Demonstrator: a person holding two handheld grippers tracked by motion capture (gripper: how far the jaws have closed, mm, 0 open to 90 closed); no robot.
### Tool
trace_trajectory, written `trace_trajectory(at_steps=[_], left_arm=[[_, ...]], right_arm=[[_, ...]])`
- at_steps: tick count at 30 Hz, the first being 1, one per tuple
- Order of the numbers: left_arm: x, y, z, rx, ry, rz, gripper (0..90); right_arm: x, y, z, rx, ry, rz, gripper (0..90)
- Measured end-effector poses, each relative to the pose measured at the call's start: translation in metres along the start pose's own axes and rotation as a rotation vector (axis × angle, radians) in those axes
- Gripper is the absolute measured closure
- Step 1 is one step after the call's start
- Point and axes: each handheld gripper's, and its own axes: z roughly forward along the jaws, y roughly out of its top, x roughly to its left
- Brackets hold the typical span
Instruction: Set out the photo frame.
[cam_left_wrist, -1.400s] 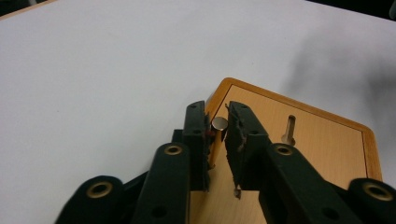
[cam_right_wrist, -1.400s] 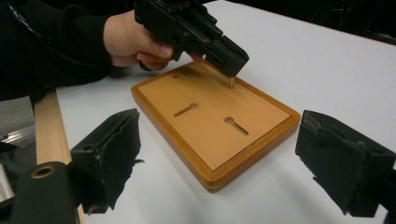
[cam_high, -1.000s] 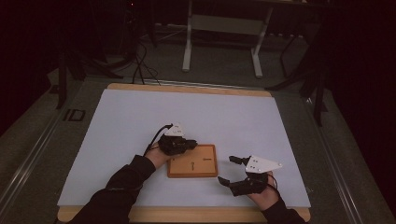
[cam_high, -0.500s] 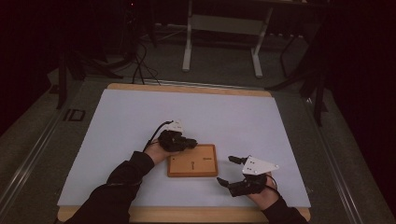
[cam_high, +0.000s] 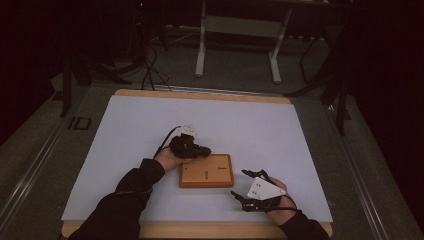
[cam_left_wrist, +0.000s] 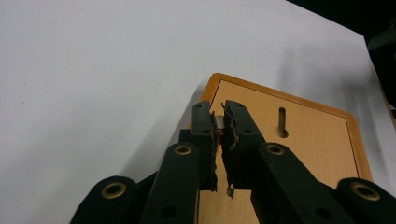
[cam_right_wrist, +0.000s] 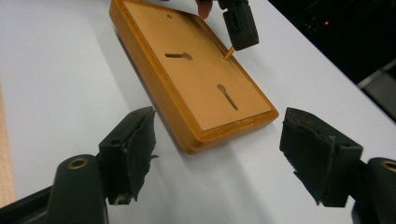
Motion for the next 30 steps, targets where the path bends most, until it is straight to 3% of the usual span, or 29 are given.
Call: trace_trajectory(at_steps=[5,14,18,21,30], left_arm=[[0.001,0.001,0.0,0.009,-0.006,0.001,83.8],[0.006,0.002,0.0,0.01,-0.03,-0.025,83.9],[0.008,0.003,0.001,0.01,-0.034,-0.038,84.0],[0.008,0.003,0.001,0.015,-0.035,-0.032,84.0],[0.008,0.004,0.001,0.018,-0.037,-0.029,83.9]], right_arm=[[0.015,0.003,0.004,0.036,-0.059,-0.152,37.6],[0.033,-0.005,0.024,0.162,-0.159,-0.463,36.3],[0.038,-0.008,0.035,0.186,-0.206,-0.572,41.9],[0.04,-0.009,0.04,0.194,-0.234,-0.626,46.4],[0.045,-0.01,0.048,0.209,-0.266,-0.714,57.3]])
